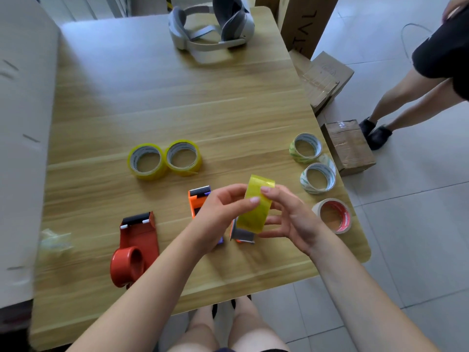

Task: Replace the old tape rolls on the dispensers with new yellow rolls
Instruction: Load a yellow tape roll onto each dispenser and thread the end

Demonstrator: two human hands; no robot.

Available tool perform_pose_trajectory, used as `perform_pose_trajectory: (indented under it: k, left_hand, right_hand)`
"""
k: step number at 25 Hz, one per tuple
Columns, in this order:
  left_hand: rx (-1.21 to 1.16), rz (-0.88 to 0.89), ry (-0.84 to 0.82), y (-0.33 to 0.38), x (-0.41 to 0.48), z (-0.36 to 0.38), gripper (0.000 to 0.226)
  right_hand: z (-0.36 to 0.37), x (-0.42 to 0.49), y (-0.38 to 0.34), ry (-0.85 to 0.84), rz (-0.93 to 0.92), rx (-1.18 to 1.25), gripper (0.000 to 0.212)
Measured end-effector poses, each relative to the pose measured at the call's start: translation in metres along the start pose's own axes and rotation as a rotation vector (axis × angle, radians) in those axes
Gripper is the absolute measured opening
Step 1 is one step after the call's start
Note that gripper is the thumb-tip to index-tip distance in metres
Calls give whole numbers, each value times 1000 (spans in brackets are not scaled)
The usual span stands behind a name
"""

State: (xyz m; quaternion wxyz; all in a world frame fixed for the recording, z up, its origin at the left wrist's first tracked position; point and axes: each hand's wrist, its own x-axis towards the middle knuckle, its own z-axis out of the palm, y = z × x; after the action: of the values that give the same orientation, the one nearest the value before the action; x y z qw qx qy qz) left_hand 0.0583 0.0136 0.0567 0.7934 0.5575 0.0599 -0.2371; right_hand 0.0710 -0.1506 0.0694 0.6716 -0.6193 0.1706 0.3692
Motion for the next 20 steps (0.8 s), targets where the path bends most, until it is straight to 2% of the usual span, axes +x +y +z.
perform_pose_trajectory:
  k: [8,10,13,15,20]
  left_hand:
    - [-60,2,-150,10,-14,-2,49]
    - [-101,1,-171,10,-15,-2,52]
    - [-175,-1,-197,10,-17,0,52]
    - [-215,4,-209,13,-18,1,51]
    - [-233,7,-184,16,-23,2,43]
  right_hand:
    - [4,2,-7,-27,124,-97,69]
    - [7,4,-7,12,35,-84,64]
    - [11,3,-12,82,-172,-10,38]
    - [11,1,-15,52,-254,21,29]
    - [5,-7,-15,-58,-294,72,30]
